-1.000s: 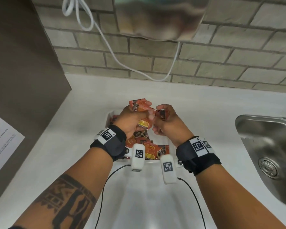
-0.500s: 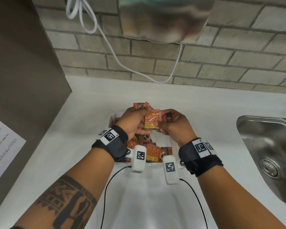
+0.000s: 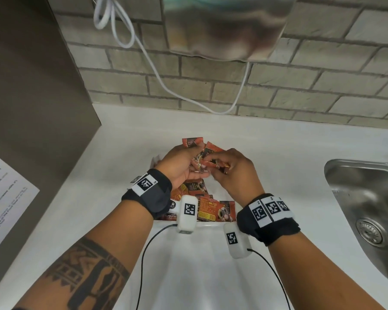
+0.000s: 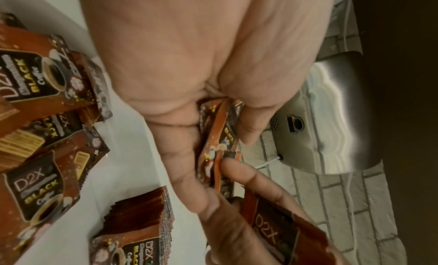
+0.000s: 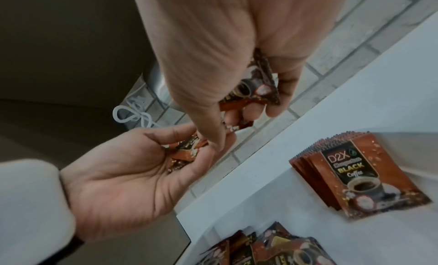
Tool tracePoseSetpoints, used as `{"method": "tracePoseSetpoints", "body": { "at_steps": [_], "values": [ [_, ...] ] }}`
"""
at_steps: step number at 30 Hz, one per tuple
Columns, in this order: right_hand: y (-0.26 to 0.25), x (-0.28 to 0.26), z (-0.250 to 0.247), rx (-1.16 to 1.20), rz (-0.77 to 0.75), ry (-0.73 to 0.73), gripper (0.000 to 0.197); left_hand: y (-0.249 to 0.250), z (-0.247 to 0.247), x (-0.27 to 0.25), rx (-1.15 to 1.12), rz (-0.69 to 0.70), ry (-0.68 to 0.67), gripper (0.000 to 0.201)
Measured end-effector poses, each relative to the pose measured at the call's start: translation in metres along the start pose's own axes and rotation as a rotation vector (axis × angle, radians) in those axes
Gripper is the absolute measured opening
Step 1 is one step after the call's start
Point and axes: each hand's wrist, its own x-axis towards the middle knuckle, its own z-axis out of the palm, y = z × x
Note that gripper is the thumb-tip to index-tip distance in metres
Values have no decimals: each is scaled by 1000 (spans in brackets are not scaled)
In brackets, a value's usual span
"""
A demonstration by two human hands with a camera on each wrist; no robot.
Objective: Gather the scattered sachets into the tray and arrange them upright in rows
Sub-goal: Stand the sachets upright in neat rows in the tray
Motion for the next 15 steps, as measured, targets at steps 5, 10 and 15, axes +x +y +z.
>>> {"method": "tracePoseSetpoints", "body": {
  "at_steps": [5, 10, 15],
  "values": [
    [0, 5, -4, 140, 132, -68, 37, -8, -5, 1, 112, 65, 5, 20],
    [0, 13, -19, 249, 365, -1, 56, -2, -7, 0, 313, 100, -12, 14],
    [-1, 15, -27, 303, 396, -410, 46, -1, -4, -4, 468, 53, -132, 8]
  ]
}}
